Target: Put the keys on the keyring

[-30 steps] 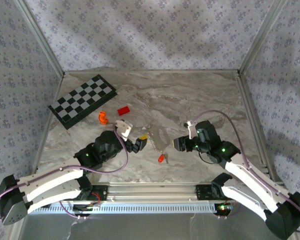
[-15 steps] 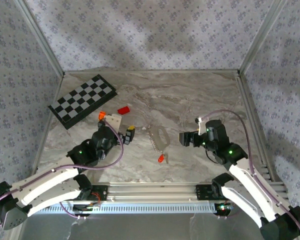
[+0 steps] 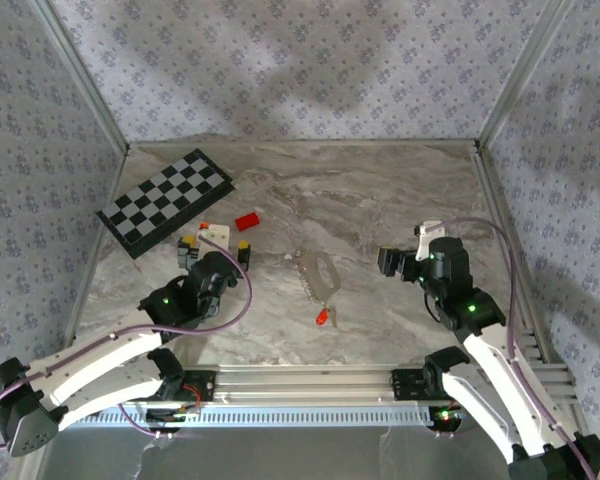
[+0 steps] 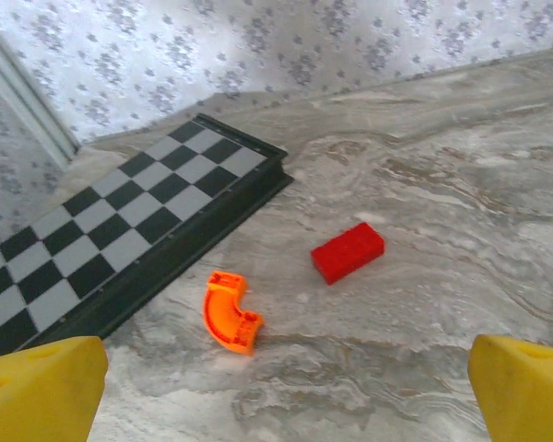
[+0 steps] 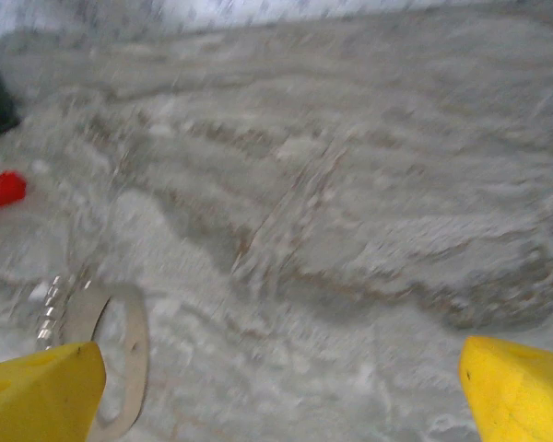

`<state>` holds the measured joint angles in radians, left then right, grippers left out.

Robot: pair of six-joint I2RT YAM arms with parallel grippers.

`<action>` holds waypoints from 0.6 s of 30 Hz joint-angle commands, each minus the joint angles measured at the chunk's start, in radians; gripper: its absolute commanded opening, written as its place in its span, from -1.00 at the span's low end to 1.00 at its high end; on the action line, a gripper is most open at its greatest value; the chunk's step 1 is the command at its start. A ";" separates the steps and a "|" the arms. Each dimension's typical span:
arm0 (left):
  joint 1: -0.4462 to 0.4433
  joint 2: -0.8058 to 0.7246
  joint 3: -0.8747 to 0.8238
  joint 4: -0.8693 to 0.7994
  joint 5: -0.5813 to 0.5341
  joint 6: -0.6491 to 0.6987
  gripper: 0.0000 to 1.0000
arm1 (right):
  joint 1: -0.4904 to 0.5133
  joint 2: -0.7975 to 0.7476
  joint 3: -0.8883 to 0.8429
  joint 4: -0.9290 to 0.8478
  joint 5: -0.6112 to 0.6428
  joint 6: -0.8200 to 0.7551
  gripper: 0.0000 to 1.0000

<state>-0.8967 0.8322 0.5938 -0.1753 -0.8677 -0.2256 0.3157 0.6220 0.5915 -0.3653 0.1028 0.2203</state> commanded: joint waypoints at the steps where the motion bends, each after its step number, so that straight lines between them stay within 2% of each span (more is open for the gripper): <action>1: 0.006 -0.037 -0.041 0.044 -0.083 0.066 0.99 | -0.014 -0.051 -0.048 0.086 0.136 0.011 0.99; 5: 0.024 -0.053 -0.092 0.077 -0.176 0.102 0.99 | -0.031 -0.065 -0.092 0.135 0.201 -0.010 0.99; 8: 0.071 -0.062 -0.123 0.126 -0.184 0.142 0.99 | -0.034 -0.064 -0.109 0.154 0.260 -0.034 0.99; 13: 0.179 -0.059 -0.195 0.256 -0.061 0.218 0.99 | -0.035 -0.054 -0.138 0.171 0.329 -0.055 0.99; 16: 0.272 -0.051 -0.225 0.262 0.067 0.203 0.99 | -0.034 -0.056 -0.162 0.192 0.364 -0.101 0.99; 18: 0.325 -0.054 -0.225 0.247 0.111 0.189 0.99 | -0.034 -0.054 -0.187 0.221 0.376 -0.137 0.99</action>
<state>-0.6209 0.7815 0.3725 0.0315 -0.8593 -0.0444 0.2855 0.5682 0.4328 -0.2020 0.4126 0.1490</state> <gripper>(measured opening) 0.997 0.996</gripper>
